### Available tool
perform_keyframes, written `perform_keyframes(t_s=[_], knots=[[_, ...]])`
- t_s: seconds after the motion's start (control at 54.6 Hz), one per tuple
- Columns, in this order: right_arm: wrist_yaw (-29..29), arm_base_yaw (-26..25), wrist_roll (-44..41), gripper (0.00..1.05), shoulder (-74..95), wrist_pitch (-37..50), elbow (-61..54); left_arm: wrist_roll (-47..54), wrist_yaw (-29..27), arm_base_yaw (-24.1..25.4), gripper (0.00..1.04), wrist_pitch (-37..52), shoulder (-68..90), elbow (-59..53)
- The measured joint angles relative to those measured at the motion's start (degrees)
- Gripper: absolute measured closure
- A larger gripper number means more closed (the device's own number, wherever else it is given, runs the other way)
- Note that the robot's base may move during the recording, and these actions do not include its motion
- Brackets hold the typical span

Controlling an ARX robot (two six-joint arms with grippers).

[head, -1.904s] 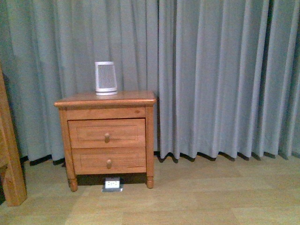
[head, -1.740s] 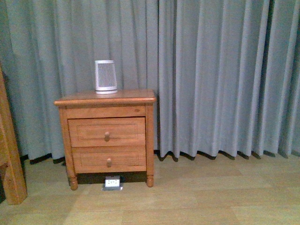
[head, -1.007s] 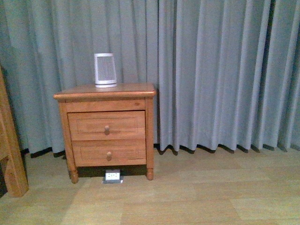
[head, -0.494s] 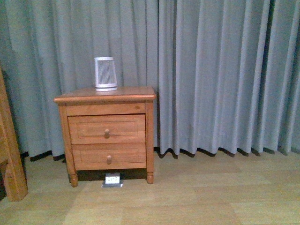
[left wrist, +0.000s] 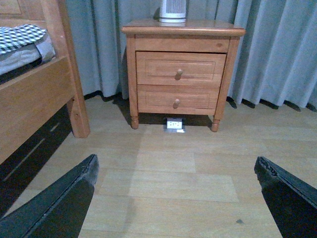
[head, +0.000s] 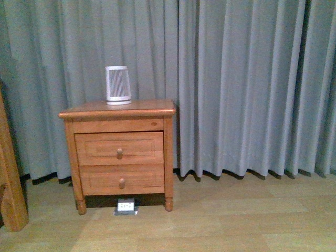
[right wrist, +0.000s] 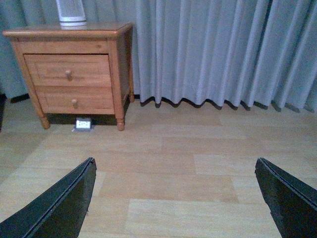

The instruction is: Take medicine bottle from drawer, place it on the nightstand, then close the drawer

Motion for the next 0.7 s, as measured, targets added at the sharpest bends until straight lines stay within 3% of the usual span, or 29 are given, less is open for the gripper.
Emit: perform_keyframes(t_s=[0.696], knots=[[0.02,0.0,0.0,0.07,0.0,0.0,0.0,0.0,0.0,0.0,0.07,-0.02,0.0,0.0]])
